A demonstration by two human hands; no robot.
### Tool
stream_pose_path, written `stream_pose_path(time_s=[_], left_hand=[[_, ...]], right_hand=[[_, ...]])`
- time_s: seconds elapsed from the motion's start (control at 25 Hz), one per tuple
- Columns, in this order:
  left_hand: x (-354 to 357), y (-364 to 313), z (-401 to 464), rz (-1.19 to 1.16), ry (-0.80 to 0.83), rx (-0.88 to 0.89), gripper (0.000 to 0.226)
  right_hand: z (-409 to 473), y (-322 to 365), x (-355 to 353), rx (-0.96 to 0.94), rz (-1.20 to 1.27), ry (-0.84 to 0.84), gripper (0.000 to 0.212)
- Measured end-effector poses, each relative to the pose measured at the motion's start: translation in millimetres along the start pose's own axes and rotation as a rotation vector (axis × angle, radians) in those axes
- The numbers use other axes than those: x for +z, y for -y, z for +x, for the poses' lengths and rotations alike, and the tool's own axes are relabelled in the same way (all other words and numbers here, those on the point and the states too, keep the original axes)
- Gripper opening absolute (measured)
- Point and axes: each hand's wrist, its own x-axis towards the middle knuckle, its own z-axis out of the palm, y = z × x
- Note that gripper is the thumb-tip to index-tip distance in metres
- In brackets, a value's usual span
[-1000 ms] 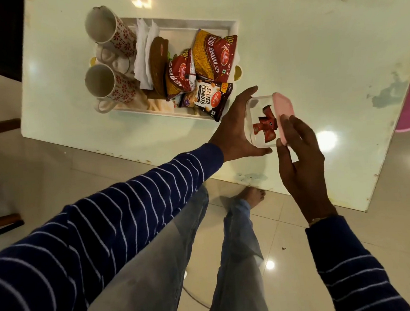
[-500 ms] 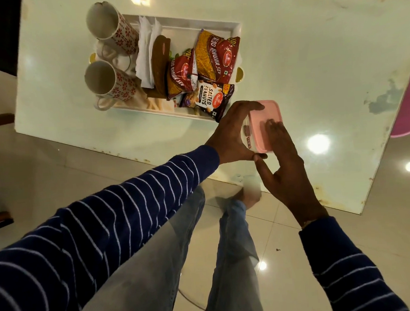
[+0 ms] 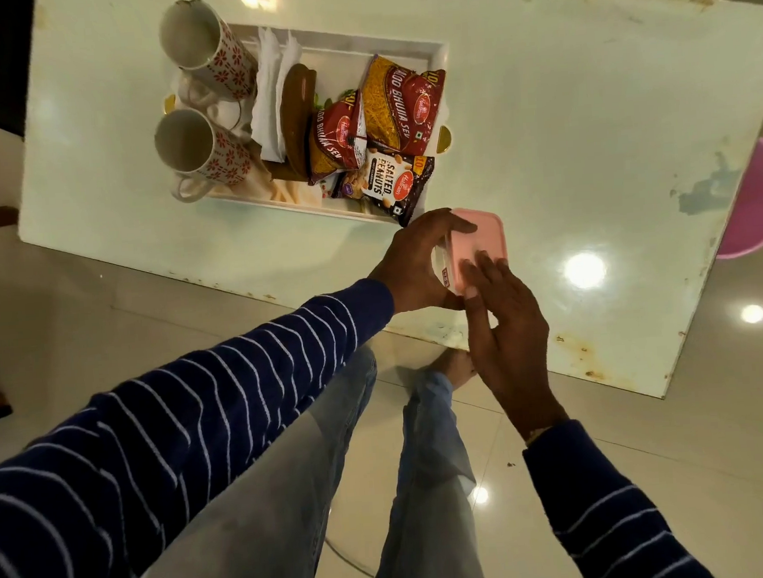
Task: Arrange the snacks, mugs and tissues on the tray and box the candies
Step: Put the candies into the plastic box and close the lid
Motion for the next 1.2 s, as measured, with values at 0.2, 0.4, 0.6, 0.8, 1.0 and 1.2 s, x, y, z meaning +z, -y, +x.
stream_pose_path(time_s=[0.2,0.4,0.6,0.8,1.0,1.2], left_hand=[[1,-16,0,-0.045,0.136,0.021,0.103],[7,-43,1,-0.173,0.212,0.044,0.104],[29,-63,-3,-0.376,-0.139,-0.171,0.053],[31,-52,3,-0.323,-0.219,-0.14,0.045],[25,-29,16,-0.287,-0.017,-0.251,0.051],[-19,20,-17,-0.174,-0.101,-0.237,0.036]], right_hand=[[41,-7,-25,0.721,0.613,-0.097,0.046],[56,-1,-26,0.87,0.826,-0.024,0.044],[64,15,-12,0.802,0.648,-0.196,0.037],[72,7,-3,0.744,0.57,-0.23,0.039],[81,-12,3,0.728,0.544,-0.12,0.043],[118,-39,5,0.573,0.37,-0.097,0.046]])
